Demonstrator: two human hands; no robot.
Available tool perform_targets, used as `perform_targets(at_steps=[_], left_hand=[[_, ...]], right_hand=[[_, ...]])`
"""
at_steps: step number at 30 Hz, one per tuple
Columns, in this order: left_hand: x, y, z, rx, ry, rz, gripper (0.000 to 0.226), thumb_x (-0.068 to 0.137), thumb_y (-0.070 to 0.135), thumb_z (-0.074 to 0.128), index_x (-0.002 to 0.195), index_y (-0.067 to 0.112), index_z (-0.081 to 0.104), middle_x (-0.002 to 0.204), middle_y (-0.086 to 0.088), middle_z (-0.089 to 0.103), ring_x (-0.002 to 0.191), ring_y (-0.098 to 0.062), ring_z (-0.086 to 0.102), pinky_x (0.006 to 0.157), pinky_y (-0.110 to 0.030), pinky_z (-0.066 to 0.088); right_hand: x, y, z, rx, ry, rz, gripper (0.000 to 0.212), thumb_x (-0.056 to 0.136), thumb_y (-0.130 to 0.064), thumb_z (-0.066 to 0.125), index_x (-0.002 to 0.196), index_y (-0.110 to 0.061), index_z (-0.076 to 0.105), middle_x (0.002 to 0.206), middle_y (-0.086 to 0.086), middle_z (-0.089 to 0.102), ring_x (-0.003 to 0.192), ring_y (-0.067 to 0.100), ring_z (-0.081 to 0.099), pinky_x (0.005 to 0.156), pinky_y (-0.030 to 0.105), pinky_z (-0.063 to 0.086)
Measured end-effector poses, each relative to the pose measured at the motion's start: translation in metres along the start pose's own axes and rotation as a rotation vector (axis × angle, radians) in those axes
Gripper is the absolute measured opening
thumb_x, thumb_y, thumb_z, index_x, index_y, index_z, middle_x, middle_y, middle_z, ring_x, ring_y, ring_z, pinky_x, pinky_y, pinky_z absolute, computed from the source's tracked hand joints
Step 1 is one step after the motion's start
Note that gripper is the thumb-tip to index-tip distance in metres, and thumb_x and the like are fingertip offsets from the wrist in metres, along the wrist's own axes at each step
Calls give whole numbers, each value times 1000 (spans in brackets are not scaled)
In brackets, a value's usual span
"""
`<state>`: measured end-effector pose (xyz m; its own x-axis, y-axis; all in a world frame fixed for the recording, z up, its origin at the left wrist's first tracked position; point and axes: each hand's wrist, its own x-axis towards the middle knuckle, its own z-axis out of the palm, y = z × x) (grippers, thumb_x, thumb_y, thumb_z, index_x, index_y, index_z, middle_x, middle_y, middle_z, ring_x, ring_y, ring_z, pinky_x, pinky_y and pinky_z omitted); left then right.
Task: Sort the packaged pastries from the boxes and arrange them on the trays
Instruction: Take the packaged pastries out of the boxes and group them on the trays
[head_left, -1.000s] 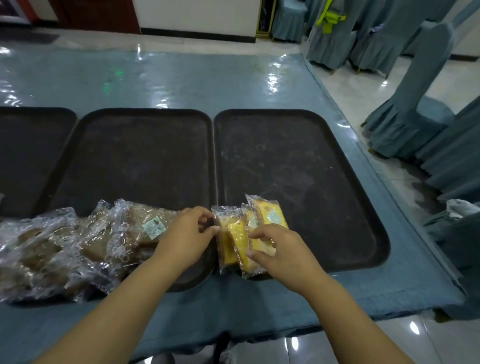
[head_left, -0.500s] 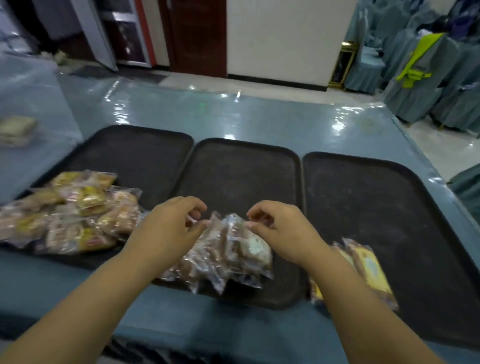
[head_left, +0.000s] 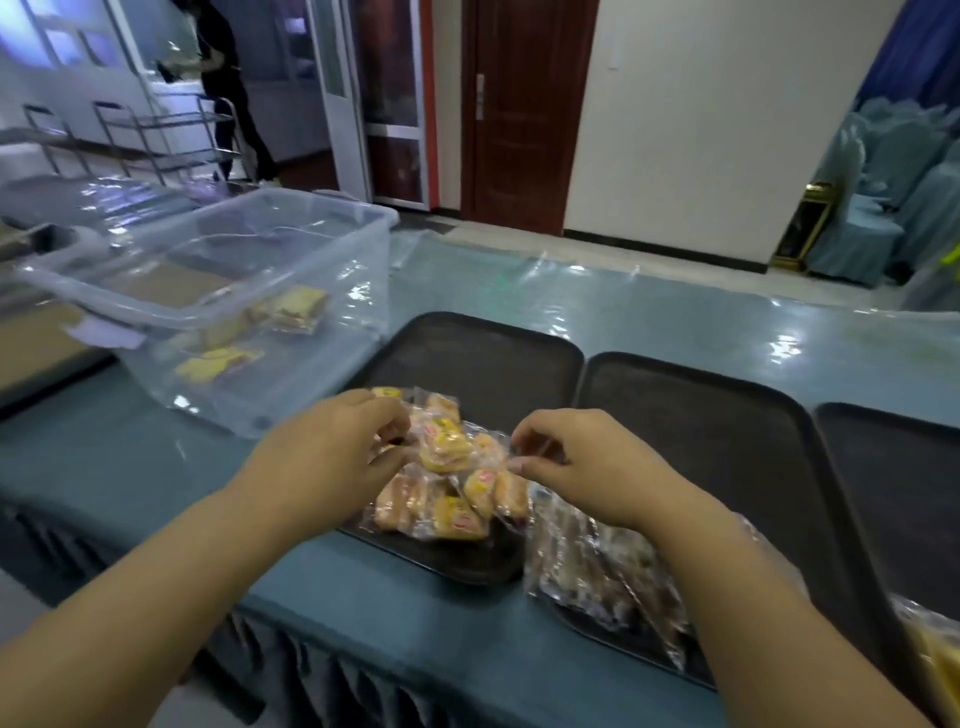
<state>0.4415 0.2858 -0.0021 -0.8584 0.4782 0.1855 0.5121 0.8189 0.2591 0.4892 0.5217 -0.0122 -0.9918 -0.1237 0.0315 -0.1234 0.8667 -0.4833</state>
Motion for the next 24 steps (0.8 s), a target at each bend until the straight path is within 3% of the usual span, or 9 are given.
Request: perform_targets(at_steps=[9, 15, 18, 21, 24], left_hand=[[34, -100, -63, 111, 108, 27, 31, 86, 48, 54, 110, 29, 59, 105, 12, 58, 94, -12, 58, 77, -34, 51], [80, -177, -90, 214, 136, 23, 25, 85, 46, 57, 105, 32, 61, 96, 18, 55, 79, -7, 51, 57, -12, 33], [111, -223, -105, 220, 139, -5, 23, 82, 44, 62, 101, 31, 64, 95, 12, 62, 87, -11, 59, 65, -23, 44], [141, -269, -114, 251, 120, -17, 19, 82, 41, 65, 95, 27, 67, 90, 10, 63, 83, -11, 58, 62, -16, 40], [165, -310, -118, 283, 73, -45, 22, 83, 43, 63, 96, 26, 65, 93, 9, 62, 82, -10, 59, 65, -26, 47]], right_hand=[[117, -70, 14, -29, 1, -119, 20, 86, -43, 62, 103, -32, 62, 96, -17, 62, 88, 1, 58, 81, 32, 53], [213, -99, 29, 14, 30, -167, 23, 88, -42, 60, 106, -29, 62, 97, -15, 63, 88, 2, 59, 82, 33, 53], [262, -117, 33, 27, 20, -178, 23, 88, -43, 59, 107, -31, 61, 99, -17, 61, 90, 0, 58, 84, 32, 53], [303, -134, 34, 29, 37, -207, 23, 88, -42, 59, 107, -31, 62, 98, -19, 61, 90, 1, 57, 84, 31, 52], [336, -152, 36, -6, 31, -247, 22, 89, -42, 58, 107, -29, 62, 99, -17, 61, 90, 2, 58, 82, 29, 52]])
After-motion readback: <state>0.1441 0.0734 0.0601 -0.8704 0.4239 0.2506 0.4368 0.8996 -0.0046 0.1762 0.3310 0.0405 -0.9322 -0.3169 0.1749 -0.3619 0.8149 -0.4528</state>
